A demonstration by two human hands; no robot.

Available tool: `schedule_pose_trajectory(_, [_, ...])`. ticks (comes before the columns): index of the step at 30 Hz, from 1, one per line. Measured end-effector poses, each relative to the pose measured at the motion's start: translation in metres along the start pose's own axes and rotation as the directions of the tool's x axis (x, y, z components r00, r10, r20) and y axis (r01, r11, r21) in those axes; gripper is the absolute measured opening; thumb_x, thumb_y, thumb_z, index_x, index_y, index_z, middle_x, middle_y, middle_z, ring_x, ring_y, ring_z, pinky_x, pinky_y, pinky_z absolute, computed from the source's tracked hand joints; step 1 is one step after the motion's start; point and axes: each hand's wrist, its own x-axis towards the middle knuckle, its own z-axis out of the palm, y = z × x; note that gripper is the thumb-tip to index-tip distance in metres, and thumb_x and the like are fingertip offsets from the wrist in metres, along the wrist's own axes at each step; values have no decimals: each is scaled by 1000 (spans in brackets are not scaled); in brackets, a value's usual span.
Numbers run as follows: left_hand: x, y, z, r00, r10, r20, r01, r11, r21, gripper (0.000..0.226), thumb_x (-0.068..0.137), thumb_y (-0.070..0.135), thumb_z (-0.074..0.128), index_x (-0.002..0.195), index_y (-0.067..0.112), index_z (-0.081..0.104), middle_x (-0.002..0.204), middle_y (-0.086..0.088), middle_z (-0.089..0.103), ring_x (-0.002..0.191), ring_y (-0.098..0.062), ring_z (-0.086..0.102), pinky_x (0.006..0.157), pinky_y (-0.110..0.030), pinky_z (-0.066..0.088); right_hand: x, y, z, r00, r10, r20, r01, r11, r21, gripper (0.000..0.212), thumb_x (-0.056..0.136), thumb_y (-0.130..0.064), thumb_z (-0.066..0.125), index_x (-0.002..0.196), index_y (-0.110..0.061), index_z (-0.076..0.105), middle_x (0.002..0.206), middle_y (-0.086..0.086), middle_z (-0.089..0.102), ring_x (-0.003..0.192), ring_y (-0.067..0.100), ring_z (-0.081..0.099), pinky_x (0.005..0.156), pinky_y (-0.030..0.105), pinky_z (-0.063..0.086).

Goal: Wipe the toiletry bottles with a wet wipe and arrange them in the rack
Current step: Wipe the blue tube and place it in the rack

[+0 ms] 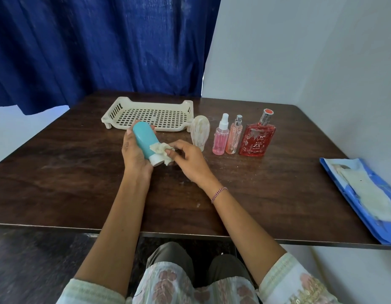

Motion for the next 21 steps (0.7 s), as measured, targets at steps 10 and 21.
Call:
schedule_pose_trajectory(10, [2, 1, -7, 999, 22, -46, -27, 993, -111, 27, 100, 39, 39, 116, 28, 58, 110, -6, 66, 95, -15, 64, 77, -31, 54, -5, -4, 5, 987, 125, 105, -152, 937, 313, 36, 79, 3, 70, 113, 1, 60, 108, 9, 63, 90, 13, 65, 71, 28, 59])
schedule_pose_trajectory(21, [-2, -4, 0, 999, 33, 26, -40, 912, 409, 32, 103, 26, 35, 131, 25, 51, 120, -3, 61, 109, -17, 59, 94, -39, 50, -3, -2, -5, 918, -323, -230, 279, 938, -204, 28, 76, 9, 66, 101, -5, 69, 102, 6, 62, 96, 4, 55, 87, 12, 45])
